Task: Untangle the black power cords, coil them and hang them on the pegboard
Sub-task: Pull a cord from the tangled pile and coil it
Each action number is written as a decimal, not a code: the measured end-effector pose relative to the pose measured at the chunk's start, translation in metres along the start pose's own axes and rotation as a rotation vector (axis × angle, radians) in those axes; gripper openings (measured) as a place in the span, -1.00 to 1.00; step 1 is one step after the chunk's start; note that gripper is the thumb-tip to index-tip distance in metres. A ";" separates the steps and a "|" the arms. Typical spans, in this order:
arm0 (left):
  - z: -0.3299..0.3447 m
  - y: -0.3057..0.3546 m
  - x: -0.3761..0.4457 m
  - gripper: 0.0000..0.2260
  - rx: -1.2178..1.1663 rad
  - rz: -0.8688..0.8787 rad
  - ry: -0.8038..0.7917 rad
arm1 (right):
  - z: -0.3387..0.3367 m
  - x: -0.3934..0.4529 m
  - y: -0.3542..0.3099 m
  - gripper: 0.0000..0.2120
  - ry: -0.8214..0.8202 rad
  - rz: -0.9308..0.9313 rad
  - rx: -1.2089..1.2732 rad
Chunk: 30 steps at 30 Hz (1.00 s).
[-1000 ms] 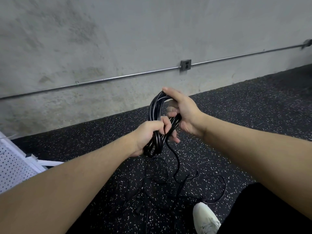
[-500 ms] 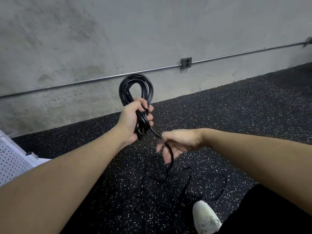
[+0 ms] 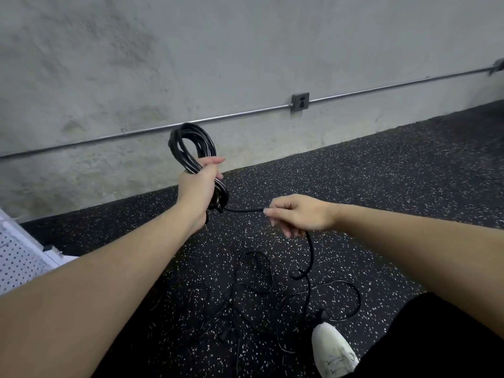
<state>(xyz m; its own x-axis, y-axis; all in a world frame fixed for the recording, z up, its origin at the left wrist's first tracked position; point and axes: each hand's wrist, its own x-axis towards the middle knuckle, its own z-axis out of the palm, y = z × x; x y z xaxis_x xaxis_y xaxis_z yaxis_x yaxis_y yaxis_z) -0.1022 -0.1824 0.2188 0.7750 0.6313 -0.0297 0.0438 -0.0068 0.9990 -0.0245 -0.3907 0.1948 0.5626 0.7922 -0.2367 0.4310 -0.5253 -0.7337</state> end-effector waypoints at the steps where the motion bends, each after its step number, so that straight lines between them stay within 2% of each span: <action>1: 0.001 0.000 0.001 -0.74 0.037 0.002 -0.014 | -0.001 -0.002 -0.005 -0.66 0.053 -0.030 -0.003; 4: 0.000 0.000 0.004 -0.75 0.095 -0.019 -0.058 | -0.006 -0.005 -0.022 -0.64 0.161 -0.080 0.176; 7: 0.002 -0.003 0.003 -0.77 0.191 -0.035 -0.118 | -0.006 -0.007 -0.037 -0.59 0.146 -0.120 0.322; 12: 0.012 -0.004 -0.003 -0.81 0.321 0.022 -0.187 | -0.006 -0.005 -0.050 -0.76 0.056 -0.189 0.529; 14: 0.013 -0.003 -0.004 -0.84 0.352 0.045 -0.184 | -0.007 -0.005 -0.050 -0.79 0.080 -0.173 0.627; 17: 0.012 -0.001 -0.009 -0.74 0.394 0.010 -0.231 | -0.009 -0.005 -0.048 -0.74 0.263 -0.121 0.481; 19: 0.016 0.000 -0.018 -0.54 0.448 -0.021 -0.312 | -0.010 -0.005 -0.049 -0.69 0.387 -0.111 0.387; 21: 0.021 0.003 -0.026 -0.37 0.469 -0.013 -0.380 | -0.013 -0.004 -0.049 -0.66 0.454 -0.076 0.435; 23: 0.025 0.007 -0.034 -0.31 0.469 0.013 -0.455 | -0.015 -0.002 -0.049 -0.64 0.478 -0.023 0.521; 25: 0.028 0.009 -0.038 -0.36 0.502 0.057 -0.544 | -0.016 0.002 -0.050 -0.62 0.486 0.033 0.620; 27: 0.029 0.006 -0.033 -0.51 0.577 0.075 -0.591 | -0.017 0.004 -0.048 -0.62 0.459 0.049 0.714; 30: 0.027 0.002 -0.024 -0.83 0.580 0.051 -0.584 | -0.024 0.000 -0.044 -0.76 0.269 -0.080 0.793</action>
<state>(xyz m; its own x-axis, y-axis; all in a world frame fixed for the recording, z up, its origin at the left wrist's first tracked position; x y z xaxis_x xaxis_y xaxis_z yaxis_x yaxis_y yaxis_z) -0.1035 -0.2186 0.2210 0.9809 0.1151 -0.1571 0.1943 -0.5251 0.8286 -0.0269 -0.3753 0.2427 0.7440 0.6635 -0.0786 -0.0902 -0.0168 -0.9958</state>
